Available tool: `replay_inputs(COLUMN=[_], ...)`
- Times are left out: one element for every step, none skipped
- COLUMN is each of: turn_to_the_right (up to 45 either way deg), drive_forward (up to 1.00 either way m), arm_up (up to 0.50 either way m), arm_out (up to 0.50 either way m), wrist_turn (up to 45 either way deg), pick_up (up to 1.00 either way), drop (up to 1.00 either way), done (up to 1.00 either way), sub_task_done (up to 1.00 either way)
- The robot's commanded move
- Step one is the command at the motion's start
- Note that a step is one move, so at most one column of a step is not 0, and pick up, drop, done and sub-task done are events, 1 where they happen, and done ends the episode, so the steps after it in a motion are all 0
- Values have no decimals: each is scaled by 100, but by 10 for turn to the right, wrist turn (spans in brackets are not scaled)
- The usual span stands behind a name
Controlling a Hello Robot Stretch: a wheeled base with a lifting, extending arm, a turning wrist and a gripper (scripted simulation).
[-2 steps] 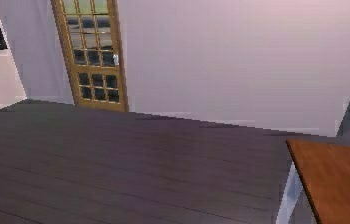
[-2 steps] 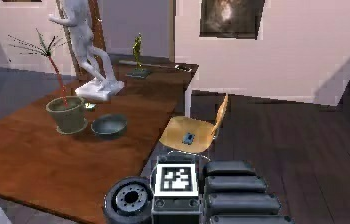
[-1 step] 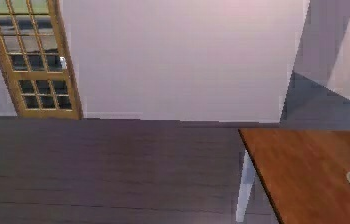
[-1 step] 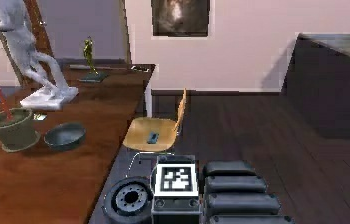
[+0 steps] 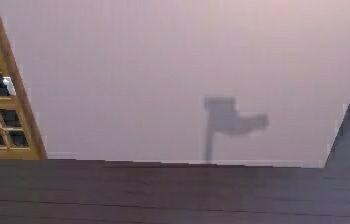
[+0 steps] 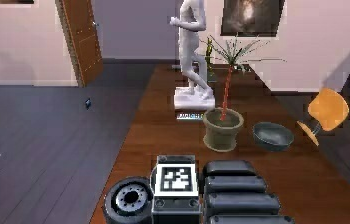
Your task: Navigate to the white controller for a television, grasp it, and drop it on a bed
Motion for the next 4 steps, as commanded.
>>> replay_inputs(turn_to_the_right=[30,-450,-450,0], drive_forward=[0,0,0,20], arm_up=[0,0,0,0], arm_out=[0,0,0,0], wrist_turn=[0,0,0,0], pick_up=[0,0,0,0], drop=[0,0,0,0], done=[0,0,0,0], sub_task_done=[0,0,0,0])
